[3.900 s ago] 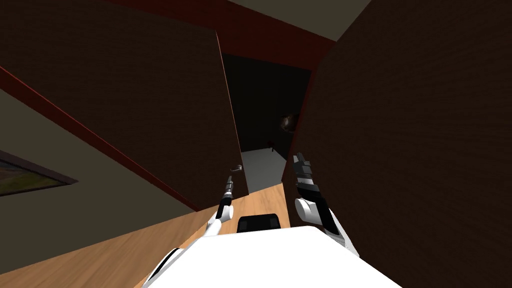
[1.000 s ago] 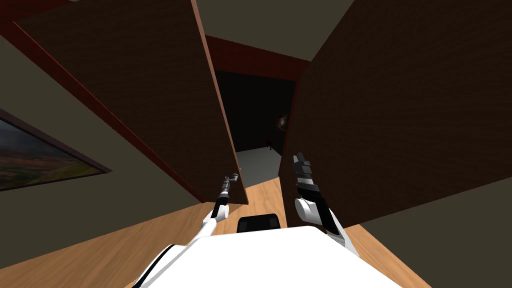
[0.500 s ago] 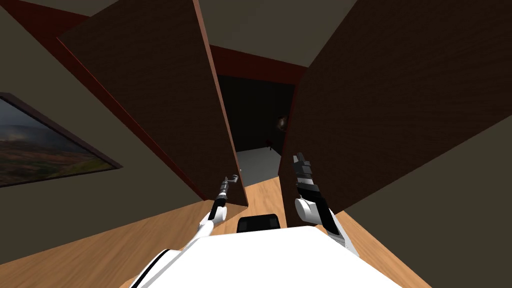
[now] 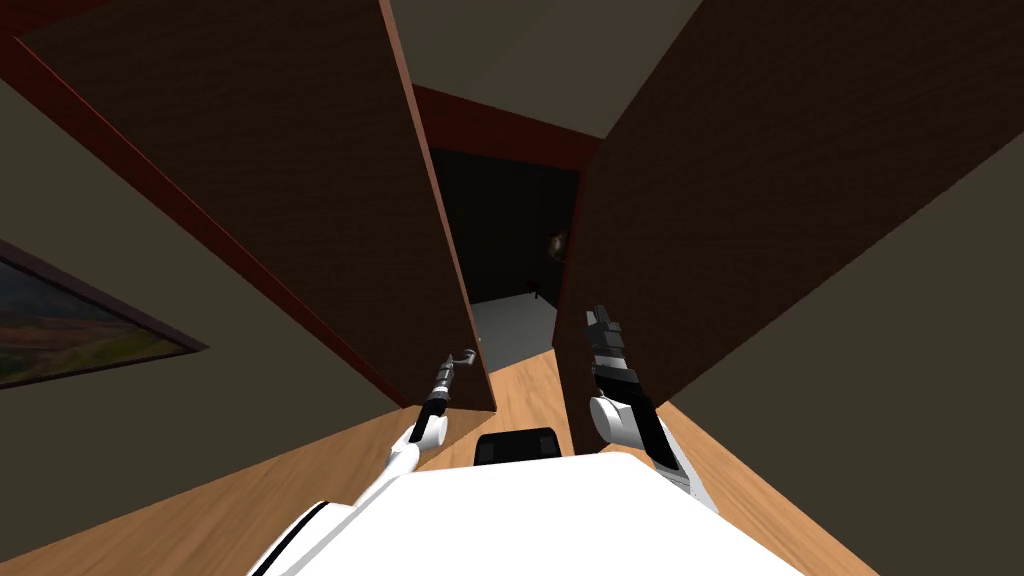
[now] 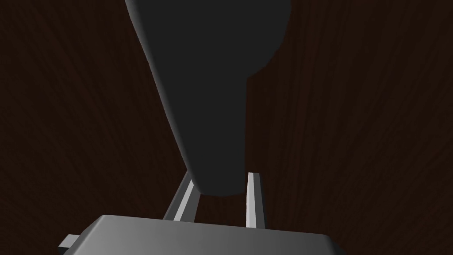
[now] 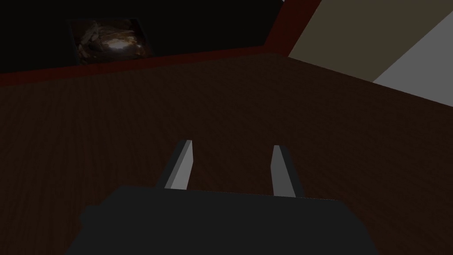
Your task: Pull the door open
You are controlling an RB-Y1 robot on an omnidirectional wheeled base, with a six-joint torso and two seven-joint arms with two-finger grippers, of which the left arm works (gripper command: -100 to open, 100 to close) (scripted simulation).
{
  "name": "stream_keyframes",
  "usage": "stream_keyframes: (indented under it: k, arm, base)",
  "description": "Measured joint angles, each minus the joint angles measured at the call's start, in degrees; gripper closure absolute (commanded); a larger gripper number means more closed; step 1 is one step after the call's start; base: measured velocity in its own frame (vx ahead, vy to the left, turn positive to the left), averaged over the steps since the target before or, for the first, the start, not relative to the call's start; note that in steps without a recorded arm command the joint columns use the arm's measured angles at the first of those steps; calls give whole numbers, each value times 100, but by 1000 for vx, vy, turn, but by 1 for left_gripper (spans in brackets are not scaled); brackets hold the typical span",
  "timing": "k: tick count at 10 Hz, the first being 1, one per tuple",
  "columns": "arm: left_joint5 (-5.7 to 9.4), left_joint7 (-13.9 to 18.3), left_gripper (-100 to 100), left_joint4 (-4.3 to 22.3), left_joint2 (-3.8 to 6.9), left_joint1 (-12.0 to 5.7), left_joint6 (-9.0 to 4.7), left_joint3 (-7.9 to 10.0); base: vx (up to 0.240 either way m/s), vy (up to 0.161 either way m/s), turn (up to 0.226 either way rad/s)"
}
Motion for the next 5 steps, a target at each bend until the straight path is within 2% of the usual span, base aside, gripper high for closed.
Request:
stream_keyframes:
  k: [2,4,5]
  arm:
    - [-50,213,100,92,15,-26,-153,-87]
    - [-48,300,100,82,-57,-25,-227,-116]
    - [-38,311,100,-44,-72,35,-224,-116]
  base:
    - [44,33,-167]
    - [175,-12,-92]
    - [212,-11,-64]
